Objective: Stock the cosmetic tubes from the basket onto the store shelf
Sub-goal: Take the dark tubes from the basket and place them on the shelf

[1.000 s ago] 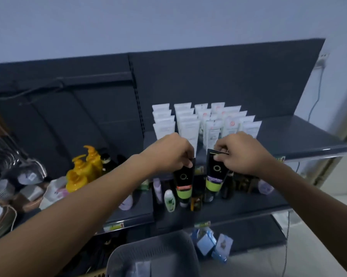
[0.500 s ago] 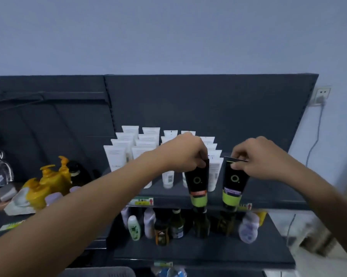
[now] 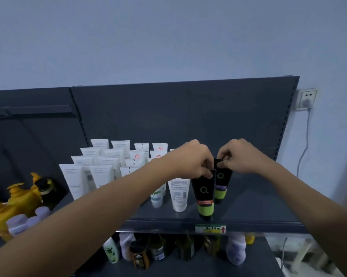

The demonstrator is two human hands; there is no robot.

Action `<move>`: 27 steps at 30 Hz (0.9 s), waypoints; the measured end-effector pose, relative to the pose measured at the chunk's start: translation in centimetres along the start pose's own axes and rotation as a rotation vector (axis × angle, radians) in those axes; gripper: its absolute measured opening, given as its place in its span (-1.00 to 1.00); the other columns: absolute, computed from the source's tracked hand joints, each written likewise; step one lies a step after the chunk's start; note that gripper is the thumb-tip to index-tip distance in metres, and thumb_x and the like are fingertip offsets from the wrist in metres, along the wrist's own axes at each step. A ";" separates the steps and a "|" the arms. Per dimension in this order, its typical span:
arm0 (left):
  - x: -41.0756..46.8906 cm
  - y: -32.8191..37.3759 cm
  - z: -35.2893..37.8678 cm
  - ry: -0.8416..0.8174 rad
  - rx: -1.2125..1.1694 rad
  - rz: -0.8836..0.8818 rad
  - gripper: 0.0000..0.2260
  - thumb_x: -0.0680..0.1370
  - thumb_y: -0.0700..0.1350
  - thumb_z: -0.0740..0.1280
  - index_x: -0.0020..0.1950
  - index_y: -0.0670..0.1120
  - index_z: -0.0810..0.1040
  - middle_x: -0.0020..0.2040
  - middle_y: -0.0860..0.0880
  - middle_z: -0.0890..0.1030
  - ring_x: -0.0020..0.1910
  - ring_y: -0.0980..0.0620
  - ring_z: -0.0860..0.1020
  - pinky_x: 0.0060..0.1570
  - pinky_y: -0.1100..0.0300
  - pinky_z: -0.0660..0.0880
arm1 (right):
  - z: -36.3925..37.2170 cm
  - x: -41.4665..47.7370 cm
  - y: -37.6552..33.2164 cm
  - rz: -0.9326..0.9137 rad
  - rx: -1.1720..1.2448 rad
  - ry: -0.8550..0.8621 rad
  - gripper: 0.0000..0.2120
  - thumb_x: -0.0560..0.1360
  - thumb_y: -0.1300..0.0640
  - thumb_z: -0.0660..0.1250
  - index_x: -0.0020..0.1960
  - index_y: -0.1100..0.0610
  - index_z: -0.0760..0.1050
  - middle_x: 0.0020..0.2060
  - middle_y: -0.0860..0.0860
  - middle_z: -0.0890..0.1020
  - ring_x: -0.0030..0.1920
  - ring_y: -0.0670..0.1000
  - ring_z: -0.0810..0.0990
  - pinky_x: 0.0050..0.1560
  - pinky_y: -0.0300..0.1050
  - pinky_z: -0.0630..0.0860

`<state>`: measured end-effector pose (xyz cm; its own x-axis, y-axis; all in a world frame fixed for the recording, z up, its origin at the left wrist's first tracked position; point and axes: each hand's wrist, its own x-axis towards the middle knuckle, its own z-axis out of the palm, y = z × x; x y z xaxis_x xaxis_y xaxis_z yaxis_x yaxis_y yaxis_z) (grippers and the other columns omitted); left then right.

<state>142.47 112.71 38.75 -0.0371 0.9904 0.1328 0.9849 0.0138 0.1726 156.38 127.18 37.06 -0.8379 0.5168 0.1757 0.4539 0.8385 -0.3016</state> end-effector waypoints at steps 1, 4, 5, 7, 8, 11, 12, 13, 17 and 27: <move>0.4 -0.1 0.3 -0.003 0.006 -0.009 -0.87 0.49 -0.02 0.52 0.02 0.02 0.74 -0.16 0.08 0.71 -0.16 0.09 0.63 -0.05 0.07 0.62 | 0.4 0.5 0.3 -0.007 0.002 -0.003 -0.94 0.47 0.04 0.52 -0.19 -0.07 0.69 -0.32 -0.17 0.67 -0.19 -0.13 0.63 -0.10 0.00 0.64; 1.4 -0.6 0.9 -0.010 0.010 -0.040 -0.86 0.48 -0.02 0.53 0.02 0.03 0.74 -0.16 0.09 0.70 -0.16 0.08 0.63 -0.06 0.06 0.62 | 1.4 2.0 0.8 -0.036 0.010 -0.010 -0.90 0.46 0.02 0.52 -0.23 -0.09 0.66 -0.32 -0.15 0.66 -0.20 -0.11 0.62 -0.13 -0.03 0.62; 1.7 -0.6 1.1 -0.014 0.014 -0.047 -0.86 0.48 -0.02 0.53 0.02 0.03 0.74 -0.17 0.10 0.68 -0.15 0.07 0.62 -0.06 0.06 0.62 | 1.7 2.4 1.0 -0.047 0.015 -0.013 -0.89 0.45 0.02 0.52 -0.24 -0.10 0.66 -0.34 -0.15 0.65 -0.21 -0.10 0.61 -0.16 -0.05 0.60; 2.0 -0.7 1.3 -0.017 0.024 -0.052 -0.86 0.49 -0.02 0.52 0.04 0.03 0.75 -0.20 0.14 0.62 -0.13 0.06 0.61 -0.07 0.09 0.61 | 2.2 3.0 1.1 -0.071 0.021 -0.023 -0.89 0.45 0.04 0.51 -0.25 -0.08 0.65 -0.38 -0.13 0.61 -0.25 -0.09 0.58 -0.24 -0.10 0.53; 2.1 -0.8 1.4 -0.016 0.030 -0.054 -0.85 0.50 -0.02 0.52 0.05 0.03 0.74 -0.21 0.15 0.58 -0.12 0.05 0.60 -0.09 0.11 0.59 | 2.4 3.3 1.2 -0.081 0.020 -0.028 -0.87 0.45 0.05 0.50 -0.27 -0.08 0.64 -0.40 -0.12 0.59 -0.27 -0.09 0.56 -0.27 -0.11 0.50; 2.6 -1.1 1.9 -0.010 0.049 -0.050 -0.85 0.51 -0.02 0.51 0.07 0.04 0.74 -0.16 0.11 0.59 -0.10 0.03 0.59 -0.14 0.15 0.54 | 2.8 4.2 1.3 -0.090 0.017 -0.033 -0.75 0.44 0.06 0.49 -0.37 -0.14 0.56 -0.45 -0.18 0.58 -0.33 -0.12 0.52 -0.30 -0.12 0.49; 2.7 -1.2 2.1 -0.010 0.047 -0.053 -0.85 0.51 -0.02 0.50 0.07 0.04 0.74 -0.12 0.07 0.64 -0.09 0.01 0.60 -0.13 0.13 0.56 | 3.0 4.5 1.3 -0.095 0.018 -0.035 -0.71 0.44 0.06 0.49 -0.41 -0.15 0.53 -0.48 -0.22 0.57 -0.36 -0.13 0.51 -0.33 -0.15 0.46; 2.9 -1.3 2.3 -0.013 0.041 -0.058 -0.85 0.51 -0.01 0.50 0.07 0.05 0.74 -0.09 0.04 0.67 -0.08 0.00 0.61 -0.11 0.11 0.58 | 3.1 4.7 1.3 -0.103 0.016 -0.040 -0.70 0.43 0.07 0.48 -0.42 -0.15 0.53 -0.50 -0.23 0.56 -0.39 -0.13 0.50 -0.35 -0.16 0.45; 3.4 -1.6 3.0 -0.010 0.004 -0.078 -0.87 0.48 0.00 0.51 0.02 0.09 0.74 -0.10 -0.01 0.68 -0.10 -0.02 0.62 -0.06 0.02 0.62 | 3.5 5.1 1.1 -0.114 0.021 -0.050 -0.76 0.41 0.11 0.48 -0.40 -0.09 0.57 -0.45 -0.07 0.60 -0.36 -0.05 0.53 -0.30 -0.03 0.55; 4.4 -1.8 3.4 -0.006 -0.010 -0.093 -0.84 0.50 0.01 0.50 0.07 0.08 0.73 -0.04 -0.03 0.66 -0.05 -0.04 0.62 -0.03 -0.02 0.63 | 3.1 5.8 1.2 -0.118 0.052 -0.071 -0.62 0.38 0.26 0.50 -0.46 -0.11 0.50 -0.38 0.03 0.66 -0.31 0.04 0.60 -0.35 -0.11 0.52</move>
<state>141.13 117.49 35.75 -0.1274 0.9857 0.1101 0.9755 0.1045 0.1935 151.17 130.64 34.82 -0.9048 0.3999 0.1463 0.3361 0.8817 -0.3312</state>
